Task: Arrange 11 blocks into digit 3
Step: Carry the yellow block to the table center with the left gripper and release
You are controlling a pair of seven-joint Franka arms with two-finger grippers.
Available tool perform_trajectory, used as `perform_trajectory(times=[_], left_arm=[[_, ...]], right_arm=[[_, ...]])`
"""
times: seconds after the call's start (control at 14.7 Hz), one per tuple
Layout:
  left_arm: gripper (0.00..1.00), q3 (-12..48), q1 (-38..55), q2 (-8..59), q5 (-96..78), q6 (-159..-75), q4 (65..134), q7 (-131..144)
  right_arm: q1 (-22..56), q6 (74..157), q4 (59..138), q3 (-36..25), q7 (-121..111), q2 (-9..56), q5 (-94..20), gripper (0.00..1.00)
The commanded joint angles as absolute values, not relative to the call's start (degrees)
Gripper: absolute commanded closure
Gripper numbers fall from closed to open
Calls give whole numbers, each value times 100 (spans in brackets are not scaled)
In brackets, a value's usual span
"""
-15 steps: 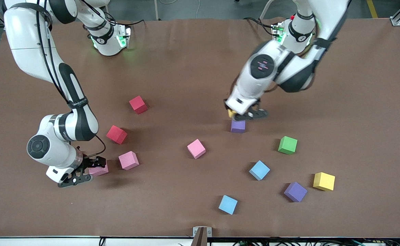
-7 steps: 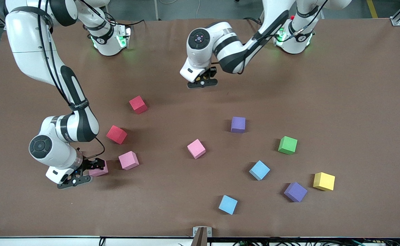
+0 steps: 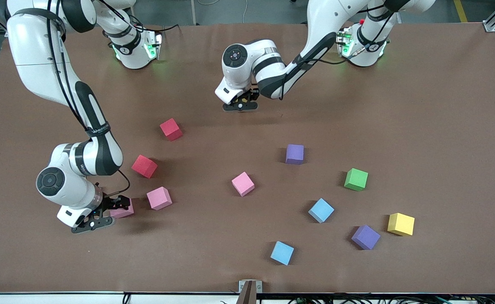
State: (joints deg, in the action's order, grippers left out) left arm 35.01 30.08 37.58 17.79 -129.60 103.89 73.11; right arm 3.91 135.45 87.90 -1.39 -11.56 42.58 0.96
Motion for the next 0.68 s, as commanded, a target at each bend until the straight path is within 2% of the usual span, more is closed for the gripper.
perform_trajectory(times=[0.0, 0.41, 0.54, 0.61], left_arm=[[80, 3480, 3120, 4034, 2258, -13008, 10248, 7664], [79, 3472, 3357, 4104, 2267, -13008, 10169, 7822], [76, 3472, 3375, 4131, 2320, -13008, 10169, 7813], [66, 3463, 3375, 4140, 2346, -13008, 10169, 7805]], right_arm=[[316, 13518, 8640, -88, -1143, 4263, 79, 0], [378, 13359, 8648, -70, -1160, 4218, 18, 0], [378, 13351, 8657, -70, -1160, 4245, 18, 0], [378, 13351, 8683, -70, -1160, 4263, 18, 0]])
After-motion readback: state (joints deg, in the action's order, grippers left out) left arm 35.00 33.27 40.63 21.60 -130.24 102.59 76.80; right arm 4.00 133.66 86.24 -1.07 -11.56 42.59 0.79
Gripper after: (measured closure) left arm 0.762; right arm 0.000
